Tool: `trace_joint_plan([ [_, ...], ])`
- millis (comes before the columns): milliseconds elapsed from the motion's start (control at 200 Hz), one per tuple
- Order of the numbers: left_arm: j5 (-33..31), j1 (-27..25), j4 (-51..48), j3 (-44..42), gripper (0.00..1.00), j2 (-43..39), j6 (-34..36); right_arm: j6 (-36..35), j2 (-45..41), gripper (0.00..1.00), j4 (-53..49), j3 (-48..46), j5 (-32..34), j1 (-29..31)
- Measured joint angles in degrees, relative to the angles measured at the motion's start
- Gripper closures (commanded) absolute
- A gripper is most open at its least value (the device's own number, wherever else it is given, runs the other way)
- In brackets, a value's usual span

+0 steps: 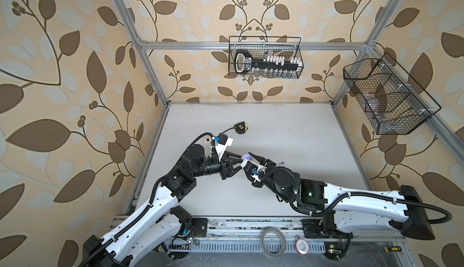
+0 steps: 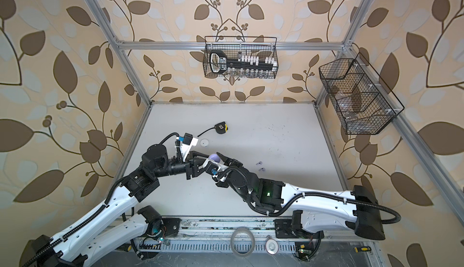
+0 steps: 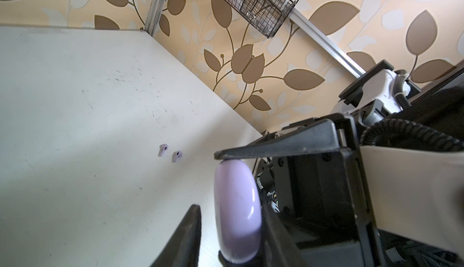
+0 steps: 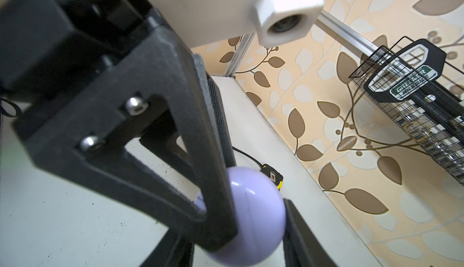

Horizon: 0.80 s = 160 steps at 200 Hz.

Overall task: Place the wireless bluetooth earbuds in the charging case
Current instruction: 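Close the left gripper on the purple case and open the right gripper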

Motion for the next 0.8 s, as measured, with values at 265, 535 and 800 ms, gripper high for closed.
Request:
trace_joint_plan([
  [265,0.0,-0.7,-0.2,0.8,0.77,1.2,1.2,0.0,0.0,0.81,-0.4,0.0,0.0,0.0],
  [535,0.1,-0.8,-0.5,0.9,1.00,1.3,1.6,0.2,-0.1,0.33,-0.7,0.0,0.0,0.0],
  [800,1.0,-0.8,1.3,-2.0,1.00,-3.5,7.4,6.9,-9.5,0.31,-5.1,0.0,-1.3,5.6],
])
